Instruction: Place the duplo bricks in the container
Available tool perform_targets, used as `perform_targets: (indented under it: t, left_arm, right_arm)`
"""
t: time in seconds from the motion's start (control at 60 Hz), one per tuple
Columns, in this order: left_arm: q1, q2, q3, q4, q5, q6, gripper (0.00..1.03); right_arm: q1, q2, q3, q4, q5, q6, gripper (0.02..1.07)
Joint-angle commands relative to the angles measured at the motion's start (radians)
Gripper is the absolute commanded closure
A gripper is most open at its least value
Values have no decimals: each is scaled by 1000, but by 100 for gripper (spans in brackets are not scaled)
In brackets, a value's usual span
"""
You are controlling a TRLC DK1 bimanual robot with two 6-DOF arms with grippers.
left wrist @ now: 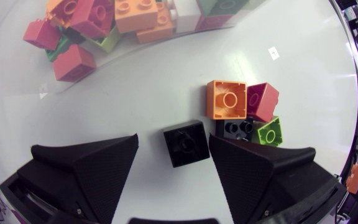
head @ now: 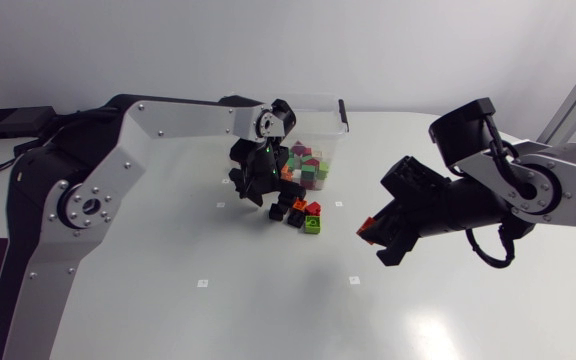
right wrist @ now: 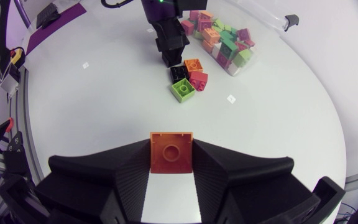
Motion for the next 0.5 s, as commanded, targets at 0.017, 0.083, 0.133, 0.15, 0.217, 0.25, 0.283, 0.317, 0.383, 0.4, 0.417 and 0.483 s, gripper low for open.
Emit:
perform_targets:
  t: [0.017,0.083,0.133,0.15,0.217,0.25,0.283,0.317,0.383,0.4,0.417,0.483]
  left_arm:
    - [-1,23,-9,21,-11,-50,38]
    - [-2,20,-31,39,-11,-67,45]
    - [-1,3,-65,76,-11,-82,47]
    - [-2,-5,-80,88,-11,-84,48]
    - [-8,-14,-106,108,-11,-89,56]
    - [-11,-14,-114,110,-11,-90,61]
    - [-13,-14,-121,110,-11,-95,64]
    - [-13,-15,-126,110,-11,-99,66]
    - [-15,-24,-143,111,-11,-102,69]
    - [-15,-26,-146,110,-11,-102,69]
    - [-15,-34,-155,110,-11,-105,71]
    - [-19,-63,-186,114,-11,-107,75]
  right_arm:
    - [-9,-16,-20,-14,-5,-6,76]
    - [-7,-17,-17,-19,-6,-6,76]
    - [-9,-17,-17,-19,-6,-6,76]
    - [-9,-17,-17,-19,-6,-6,76]
    - [-7,-17,-20,-19,-6,-6,76]
    - [-7,-19,-20,-19,-6,-6,76]
    - [-9,-21,-20,-21,-6,-6,76]
    - [-9,-24,-20,-21,-6,-6,76]
    - [-9,-30,-17,-30,-6,-6,76]
    - [-9,-31,-15,-31,-6,-6,76]
    - [-7,-34,-14,-33,-6,-6,76]
    - [-9,-45,-7,-40,-6,-6,76]
